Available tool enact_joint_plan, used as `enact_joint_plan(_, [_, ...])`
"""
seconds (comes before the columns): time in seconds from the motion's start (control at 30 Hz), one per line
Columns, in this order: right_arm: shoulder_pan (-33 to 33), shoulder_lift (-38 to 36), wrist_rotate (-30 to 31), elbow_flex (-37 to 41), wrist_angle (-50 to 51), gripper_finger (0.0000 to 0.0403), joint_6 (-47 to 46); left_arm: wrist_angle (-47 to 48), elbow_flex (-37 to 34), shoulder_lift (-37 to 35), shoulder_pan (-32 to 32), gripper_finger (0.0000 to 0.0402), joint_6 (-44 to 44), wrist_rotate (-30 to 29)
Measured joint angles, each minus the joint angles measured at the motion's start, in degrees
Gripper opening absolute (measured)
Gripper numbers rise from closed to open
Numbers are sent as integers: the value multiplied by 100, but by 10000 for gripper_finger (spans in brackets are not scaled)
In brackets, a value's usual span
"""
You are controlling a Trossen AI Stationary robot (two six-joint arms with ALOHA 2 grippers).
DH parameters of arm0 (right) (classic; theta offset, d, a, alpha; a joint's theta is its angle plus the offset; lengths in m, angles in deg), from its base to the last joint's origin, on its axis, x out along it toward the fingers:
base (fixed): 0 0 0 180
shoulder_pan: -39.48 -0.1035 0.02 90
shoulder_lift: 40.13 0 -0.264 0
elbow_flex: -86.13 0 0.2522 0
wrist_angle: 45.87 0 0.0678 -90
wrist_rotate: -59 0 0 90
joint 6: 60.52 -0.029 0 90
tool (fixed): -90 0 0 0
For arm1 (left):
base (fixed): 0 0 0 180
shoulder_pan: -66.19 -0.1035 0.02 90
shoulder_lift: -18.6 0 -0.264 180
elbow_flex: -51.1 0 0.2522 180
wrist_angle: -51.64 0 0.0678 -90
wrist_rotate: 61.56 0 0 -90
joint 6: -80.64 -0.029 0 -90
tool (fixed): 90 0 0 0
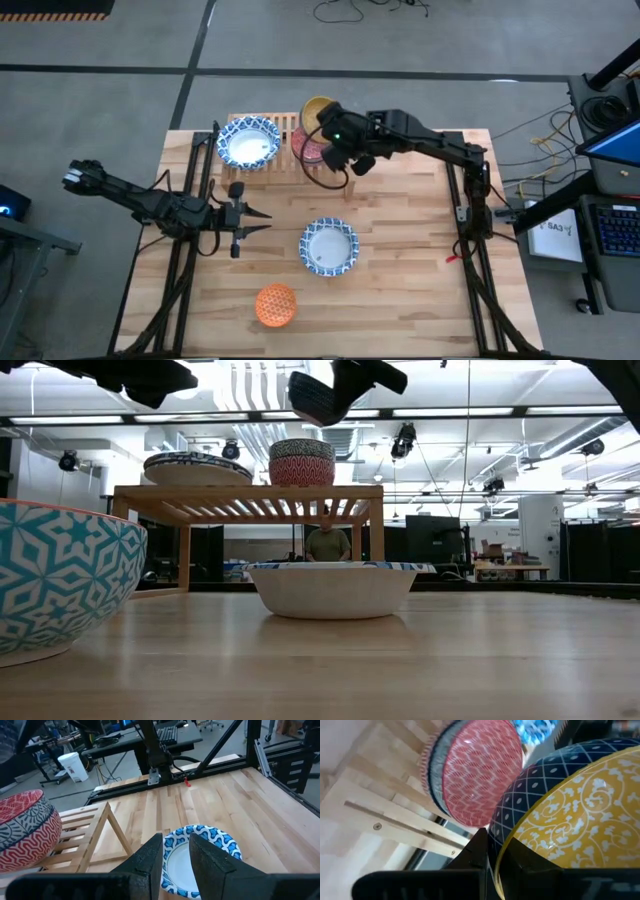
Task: Place and stack bowls onto a shelf
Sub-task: Stack the yellow pattern bowl on top of the red pattern bowl on the shelf
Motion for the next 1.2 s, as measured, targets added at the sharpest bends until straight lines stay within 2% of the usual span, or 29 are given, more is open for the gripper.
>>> enact_joint_plan(0.33, [-2,17,-170,13,-59,13,255,2,0,0,0,79,-7,-9])
enact_joint_plan(0.5, [-2,138,-560,13,-114,13,212,2,2,-2,0,79,-7,-15])
enact_joint_plan(0.73, [26,482,-540,14,-112,13,430,2,0,-2,0,79,-7,-15])
enact_joint_plan(0.83, [26,606,-326,20,-125,13,570,3,0,-2,0,79,-7,-15])
enact_joint_plan(1.2, [61,593,-199,24,-152,13,505,4,2,-2,0,79,-27,-15])
